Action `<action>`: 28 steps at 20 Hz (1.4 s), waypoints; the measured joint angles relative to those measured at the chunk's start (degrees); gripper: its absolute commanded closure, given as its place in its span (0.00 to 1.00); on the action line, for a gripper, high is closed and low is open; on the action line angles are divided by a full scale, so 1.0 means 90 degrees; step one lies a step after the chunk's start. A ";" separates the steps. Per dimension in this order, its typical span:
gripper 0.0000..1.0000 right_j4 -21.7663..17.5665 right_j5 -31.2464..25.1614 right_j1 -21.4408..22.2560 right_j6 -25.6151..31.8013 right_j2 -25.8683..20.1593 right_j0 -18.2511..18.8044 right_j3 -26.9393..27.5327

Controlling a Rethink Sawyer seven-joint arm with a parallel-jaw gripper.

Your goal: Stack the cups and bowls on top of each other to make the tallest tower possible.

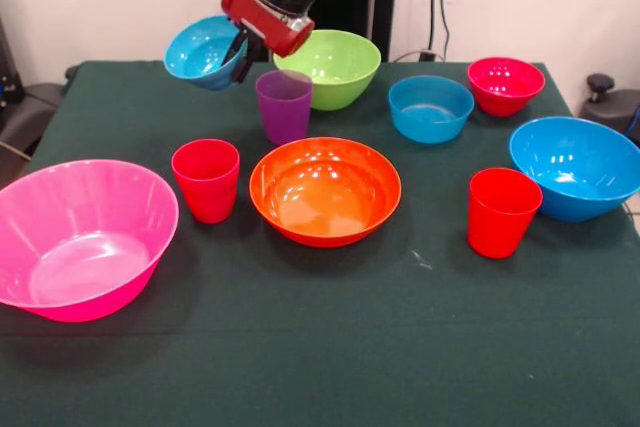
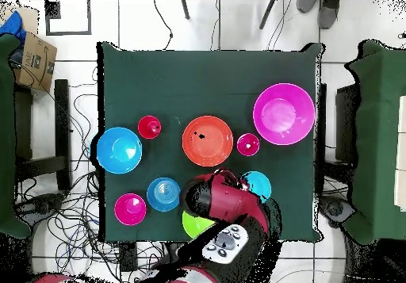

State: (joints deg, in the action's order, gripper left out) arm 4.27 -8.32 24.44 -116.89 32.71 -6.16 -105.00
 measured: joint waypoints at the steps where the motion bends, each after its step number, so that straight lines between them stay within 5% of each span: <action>1: 1.00 0.0072 0.0000 -0.0075 -0.0031 0.0061 -0.0075 0.0049; 6: 1.00 0.0753 0.0000 -0.0847 -0.0441 0.0572 -0.0683 0.0487; 15: 1.00 0.1363 -0.0001 -0.1718 -0.0901 0.0918 -0.0957 0.0987; 28: 1.00 0.1580 -0.0095 -0.1952 -0.0912 0.1199 -0.0963 0.1333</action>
State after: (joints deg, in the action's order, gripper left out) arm 18.49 -9.18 6.88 -125.09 43.51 -14.83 -93.00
